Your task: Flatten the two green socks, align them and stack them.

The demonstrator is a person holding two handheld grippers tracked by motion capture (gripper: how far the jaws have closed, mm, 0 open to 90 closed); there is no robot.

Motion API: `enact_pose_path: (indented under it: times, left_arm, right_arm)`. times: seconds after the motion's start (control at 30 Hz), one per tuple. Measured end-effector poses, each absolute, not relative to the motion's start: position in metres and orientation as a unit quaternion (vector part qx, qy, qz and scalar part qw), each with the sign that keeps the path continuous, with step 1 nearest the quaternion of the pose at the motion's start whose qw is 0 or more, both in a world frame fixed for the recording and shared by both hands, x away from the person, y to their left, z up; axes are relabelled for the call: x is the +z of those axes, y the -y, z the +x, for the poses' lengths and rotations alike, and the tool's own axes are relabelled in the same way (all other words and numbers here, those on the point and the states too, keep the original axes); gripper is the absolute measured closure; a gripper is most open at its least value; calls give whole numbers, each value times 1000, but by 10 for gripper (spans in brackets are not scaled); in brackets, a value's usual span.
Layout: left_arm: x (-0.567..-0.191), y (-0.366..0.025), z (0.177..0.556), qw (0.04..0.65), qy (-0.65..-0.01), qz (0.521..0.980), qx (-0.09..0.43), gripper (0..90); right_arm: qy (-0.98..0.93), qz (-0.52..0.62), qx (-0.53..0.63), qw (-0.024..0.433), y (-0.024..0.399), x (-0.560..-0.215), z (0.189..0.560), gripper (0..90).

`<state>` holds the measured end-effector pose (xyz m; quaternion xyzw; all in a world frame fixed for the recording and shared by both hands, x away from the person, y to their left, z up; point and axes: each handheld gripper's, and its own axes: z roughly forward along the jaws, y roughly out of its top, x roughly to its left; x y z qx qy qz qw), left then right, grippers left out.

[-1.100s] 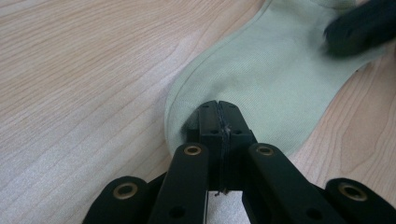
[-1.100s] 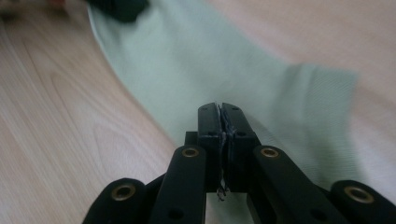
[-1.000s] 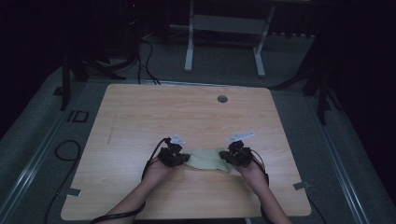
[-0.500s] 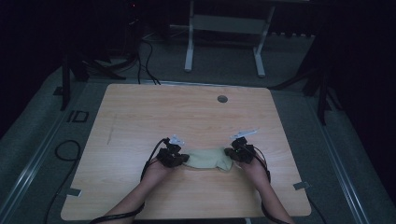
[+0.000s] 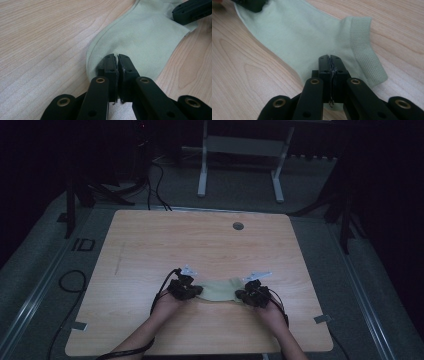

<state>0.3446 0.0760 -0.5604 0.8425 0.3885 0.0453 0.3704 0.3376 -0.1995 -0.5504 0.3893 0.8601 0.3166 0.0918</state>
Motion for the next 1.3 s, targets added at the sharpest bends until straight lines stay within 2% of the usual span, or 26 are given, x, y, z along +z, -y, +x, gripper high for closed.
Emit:
enact_pose_path:
  times: [0.1, 0.13, 0.2, 0.23, 0.27, 0.3, 0.33, 0.43, 0.47, 0.5, 0.53, 0.57, 0.67, 0.7, 1.0, 1.3]
  left_arm:
    - [-560, -76, 345, 371, -387, 843, 44, 859]
    - [-560, -76, 344, 375, -387, 841, 41, 841]
    - [-556, -76, 343, 383, -380, 841, 36, 767]
    - [-554, -76, 342, 387, -376, 841, 38, 701]
    - [-554, -76, 342, 387, -376, 841, 38, 625]
    - [-549, -76, 340, 398, -372, 837, 43, 625]
    - [-547, -76, 340, 403, -372, 835, 44, 500]
    - [-542, -75, 338, 405, -361, 839, 42, 291]
    - [-542, -75, 338, 405, -361, 839, 42, 225]
    - [-540, -73, 334, 398, -347, 847, 54, 225]
    - [-540, -73, 332, 395, -344, 849, 66, 105]
    - [-540, -74, 330, 396, -342, 849, 73, 75]
    - [-540, -79, 328, 410, -345, 840, 80, 71]
    - [-540, -84, 325, 418, -349, 834, 86, 71]
    - [-544, -108, 312, 415, -361, 827, 116, 71]
    - [-545, -135, 301, 418, -381, 816, 121, 71]
  right_arm:
    - [-861, 391, 314, 89, 200, -549, 339, 879]
    - [-863, 386, 314, 90, 198, -546, 339, 852]
    - [-862, 380, 322, 92, 198, -540, 339, 784]
    - [-861, 379, 325, 95, 198, -537, 339, 742]
    - [-861, 379, 325, 95, 198, -537, 339, 742]
    - [-859, 380, 330, 96, 199, -533, 340, 680]
    - [-856, 377, 340, 102, 200, -527, 341, 538]
    - [-853, 375, 346, 111, 203, -520, 342, 394]
    - [-853, 375, 346, 111, 203, -520, 342, 394]
    - [-852, 375, 349, 113, 204, -519, 343, 338]
    - [-847, 373, 362, 108, 207, -516, 344, 222]
    - [-849, 368, 364, 106, 208, -516, 344, 160]
    - [-843, 376, 370, 108, 212, -517, 344, 151]
    - [-841, 380, 370, 105, 213, -518, 344, 122]
    - [-828, 376, 397, 128, 237, -524, 335, 124]
    - [-816, 406, 388, 136, 271, -536, 325, 124]
